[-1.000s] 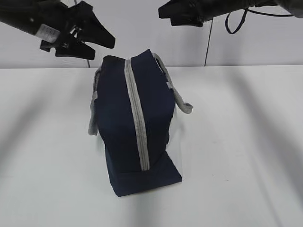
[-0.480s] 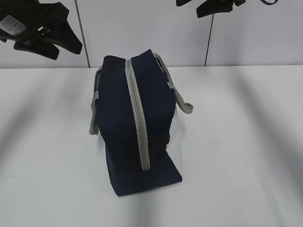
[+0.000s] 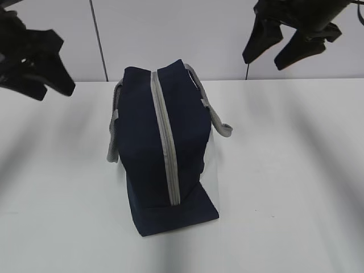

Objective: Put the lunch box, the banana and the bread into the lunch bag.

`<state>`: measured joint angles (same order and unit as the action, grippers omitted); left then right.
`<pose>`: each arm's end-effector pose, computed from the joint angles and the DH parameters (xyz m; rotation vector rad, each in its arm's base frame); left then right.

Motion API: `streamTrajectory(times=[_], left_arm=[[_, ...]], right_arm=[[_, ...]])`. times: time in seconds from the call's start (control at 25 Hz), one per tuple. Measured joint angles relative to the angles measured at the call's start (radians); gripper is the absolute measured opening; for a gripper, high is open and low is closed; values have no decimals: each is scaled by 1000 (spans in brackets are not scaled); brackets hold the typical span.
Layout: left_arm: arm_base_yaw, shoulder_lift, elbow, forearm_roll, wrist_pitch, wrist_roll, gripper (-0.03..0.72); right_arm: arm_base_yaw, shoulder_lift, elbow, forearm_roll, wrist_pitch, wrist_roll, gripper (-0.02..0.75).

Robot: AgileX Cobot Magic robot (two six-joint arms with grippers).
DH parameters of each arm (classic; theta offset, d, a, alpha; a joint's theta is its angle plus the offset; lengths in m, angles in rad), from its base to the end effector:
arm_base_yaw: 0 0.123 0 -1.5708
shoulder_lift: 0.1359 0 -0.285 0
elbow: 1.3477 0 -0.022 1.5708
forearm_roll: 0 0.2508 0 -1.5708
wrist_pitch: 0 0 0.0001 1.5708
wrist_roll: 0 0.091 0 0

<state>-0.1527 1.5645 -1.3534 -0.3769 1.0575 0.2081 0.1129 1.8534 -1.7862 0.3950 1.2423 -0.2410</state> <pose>0.3154 -0.0781 0.3177 0.3229 2.6871 -0.4838 0.3907 0.0777 0.3315 -0.3961 2.6982 0.5154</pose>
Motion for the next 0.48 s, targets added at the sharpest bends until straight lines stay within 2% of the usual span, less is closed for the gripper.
streamTrajectory(times=[0.28,0.48], left_arm=[[0,-228,243,64,-25,-19,424],[0,-386,360,109,-28,-24,424]], right_arm=[[0,-328,331,-45,-34,31,560],[0,-535,539,-77,-66,31,560]])
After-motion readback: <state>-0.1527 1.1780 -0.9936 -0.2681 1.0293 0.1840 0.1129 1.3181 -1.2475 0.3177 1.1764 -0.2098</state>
